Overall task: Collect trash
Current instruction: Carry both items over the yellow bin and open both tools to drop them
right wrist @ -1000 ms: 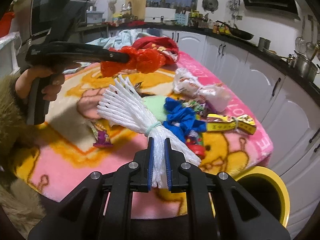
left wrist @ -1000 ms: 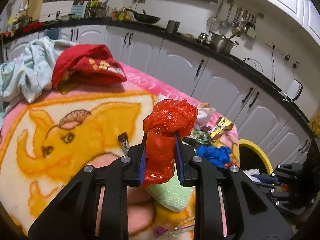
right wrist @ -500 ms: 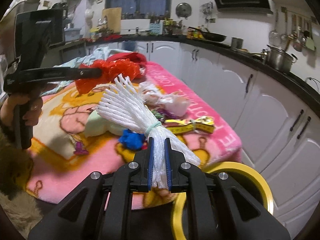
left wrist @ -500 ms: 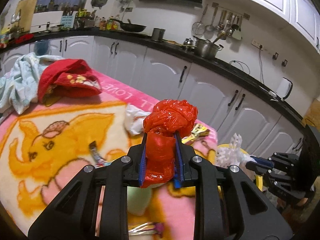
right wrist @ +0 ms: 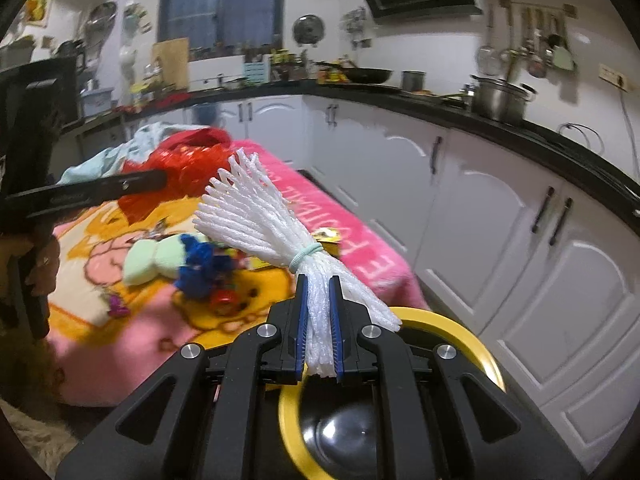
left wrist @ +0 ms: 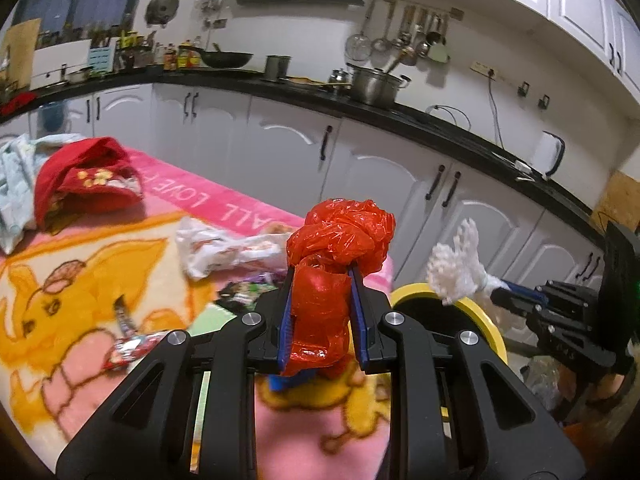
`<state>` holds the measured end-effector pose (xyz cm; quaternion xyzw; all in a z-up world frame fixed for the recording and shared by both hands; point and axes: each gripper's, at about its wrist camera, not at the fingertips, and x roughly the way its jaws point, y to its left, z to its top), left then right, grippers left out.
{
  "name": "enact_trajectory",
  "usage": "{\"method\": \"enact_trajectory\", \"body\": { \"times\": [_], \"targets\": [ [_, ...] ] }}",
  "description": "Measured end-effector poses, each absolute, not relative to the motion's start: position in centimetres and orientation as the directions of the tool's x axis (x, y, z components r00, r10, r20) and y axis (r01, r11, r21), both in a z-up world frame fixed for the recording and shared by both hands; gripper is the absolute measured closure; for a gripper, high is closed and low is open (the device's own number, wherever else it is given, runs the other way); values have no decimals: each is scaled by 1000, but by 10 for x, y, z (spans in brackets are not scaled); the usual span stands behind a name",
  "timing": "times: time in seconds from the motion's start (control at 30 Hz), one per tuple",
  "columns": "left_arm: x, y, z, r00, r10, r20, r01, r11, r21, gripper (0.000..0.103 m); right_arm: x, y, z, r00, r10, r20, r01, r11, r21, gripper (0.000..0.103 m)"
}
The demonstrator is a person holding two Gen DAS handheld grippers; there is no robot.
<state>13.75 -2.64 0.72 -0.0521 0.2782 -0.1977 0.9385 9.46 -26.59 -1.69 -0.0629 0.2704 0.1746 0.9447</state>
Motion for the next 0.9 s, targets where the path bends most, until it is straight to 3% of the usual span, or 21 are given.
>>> {"method": "enact_trajectory", "body": {
  "times": [0.43,0.9],
  "targets": [
    [145,-98,-5,709,-454,-539,432,884,-176,86,96,-333,-24,820,178,-544,-196,980,25,93],
    [150,-157,-38,618,-490,-615,507,846,-165,86,102,-373,-58,778,107,-620,-92,994,56,93]
  ]
}}
